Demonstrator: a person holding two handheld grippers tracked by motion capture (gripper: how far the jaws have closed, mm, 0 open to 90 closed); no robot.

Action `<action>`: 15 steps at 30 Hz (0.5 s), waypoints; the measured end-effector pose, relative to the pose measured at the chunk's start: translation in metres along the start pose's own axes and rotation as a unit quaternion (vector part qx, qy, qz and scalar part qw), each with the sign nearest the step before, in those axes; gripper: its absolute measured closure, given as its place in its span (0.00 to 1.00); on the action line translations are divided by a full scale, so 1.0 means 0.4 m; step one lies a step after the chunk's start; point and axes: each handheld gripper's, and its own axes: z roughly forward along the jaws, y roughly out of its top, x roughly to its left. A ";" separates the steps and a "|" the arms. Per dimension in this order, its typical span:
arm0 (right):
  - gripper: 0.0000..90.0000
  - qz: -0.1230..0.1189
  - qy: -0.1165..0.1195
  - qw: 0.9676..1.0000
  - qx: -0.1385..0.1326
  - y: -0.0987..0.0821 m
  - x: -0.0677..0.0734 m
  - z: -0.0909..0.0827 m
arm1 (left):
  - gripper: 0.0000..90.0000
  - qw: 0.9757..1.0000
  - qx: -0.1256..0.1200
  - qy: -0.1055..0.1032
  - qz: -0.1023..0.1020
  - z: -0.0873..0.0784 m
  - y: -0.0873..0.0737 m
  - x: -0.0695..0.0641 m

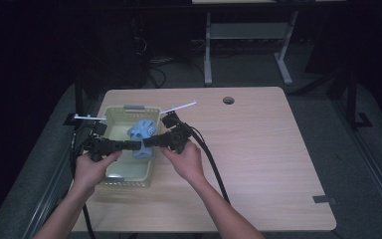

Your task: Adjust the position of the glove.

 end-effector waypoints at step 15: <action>0.86 0.000 0.008 1.000 0.003 0.021 0.012 0.045 | 0.82 1.000 0.008 0.014 -0.001 -0.040 0.008 0.031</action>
